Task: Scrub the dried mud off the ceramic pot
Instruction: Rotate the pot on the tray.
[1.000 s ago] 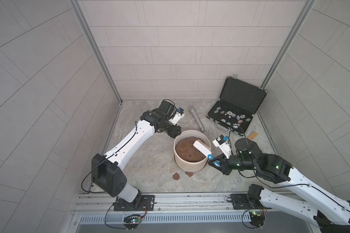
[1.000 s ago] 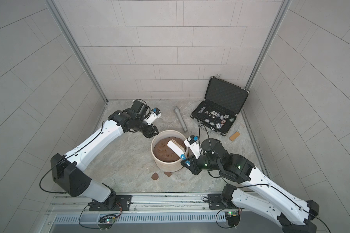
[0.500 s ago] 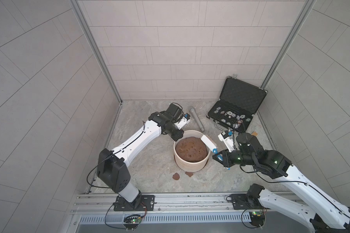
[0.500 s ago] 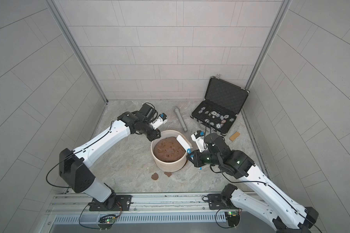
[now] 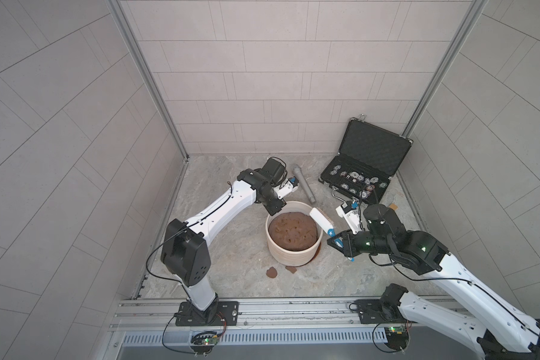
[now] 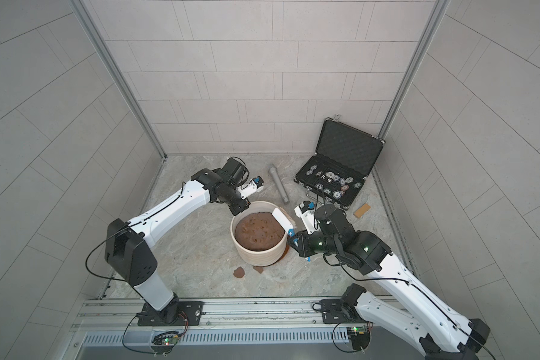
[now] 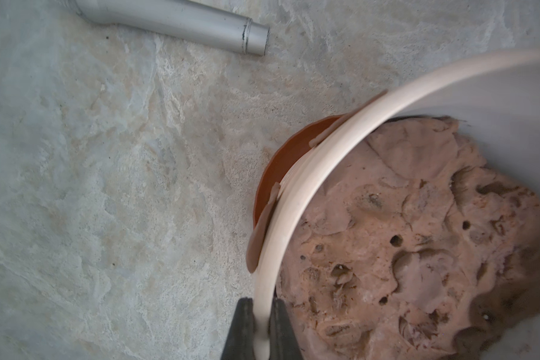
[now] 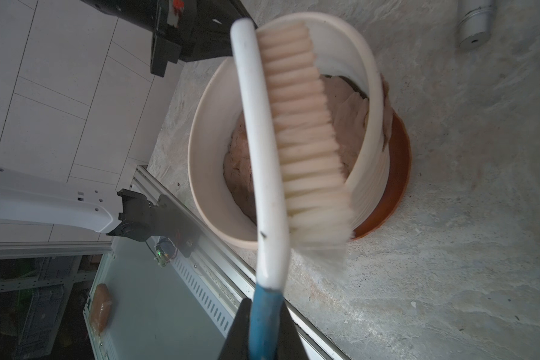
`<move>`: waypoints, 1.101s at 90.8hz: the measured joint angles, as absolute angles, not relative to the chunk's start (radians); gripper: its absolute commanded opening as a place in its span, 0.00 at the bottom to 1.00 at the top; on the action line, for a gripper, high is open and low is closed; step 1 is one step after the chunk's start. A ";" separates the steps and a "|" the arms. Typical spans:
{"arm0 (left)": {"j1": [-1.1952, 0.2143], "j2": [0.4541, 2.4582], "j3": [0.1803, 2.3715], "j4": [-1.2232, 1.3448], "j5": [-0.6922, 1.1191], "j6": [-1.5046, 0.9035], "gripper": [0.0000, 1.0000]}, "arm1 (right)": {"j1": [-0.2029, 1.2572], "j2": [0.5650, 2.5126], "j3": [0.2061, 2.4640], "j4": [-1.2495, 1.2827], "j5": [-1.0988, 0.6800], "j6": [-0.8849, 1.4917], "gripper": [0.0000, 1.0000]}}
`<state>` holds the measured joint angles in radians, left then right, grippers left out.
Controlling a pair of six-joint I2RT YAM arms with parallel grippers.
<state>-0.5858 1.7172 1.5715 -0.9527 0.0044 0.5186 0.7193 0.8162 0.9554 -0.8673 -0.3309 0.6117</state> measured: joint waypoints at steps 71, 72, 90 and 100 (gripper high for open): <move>-0.618 2.020 2.076 -1.047 0.402 1.139 0.72 | 0.628 0.694 0.879 -0.875 -0.057 0.831 0.00; -0.618 2.017 2.079 -1.044 0.399 1.132 0.73 | 0.627 0.698 0.878 -0.873 -0.059 0.831 0.00; -0.588 1.916 2.067 -1.005 0.212 0.849 0.77 | 0.607 0.768 0.875 -0.838 -0.109 0.807 0.00; -0.575 1.810 2.030 -1.041 0.060 0.569 0.75 | 0.592 0.791 0.887 -0.838 -0.128 0.779 0.00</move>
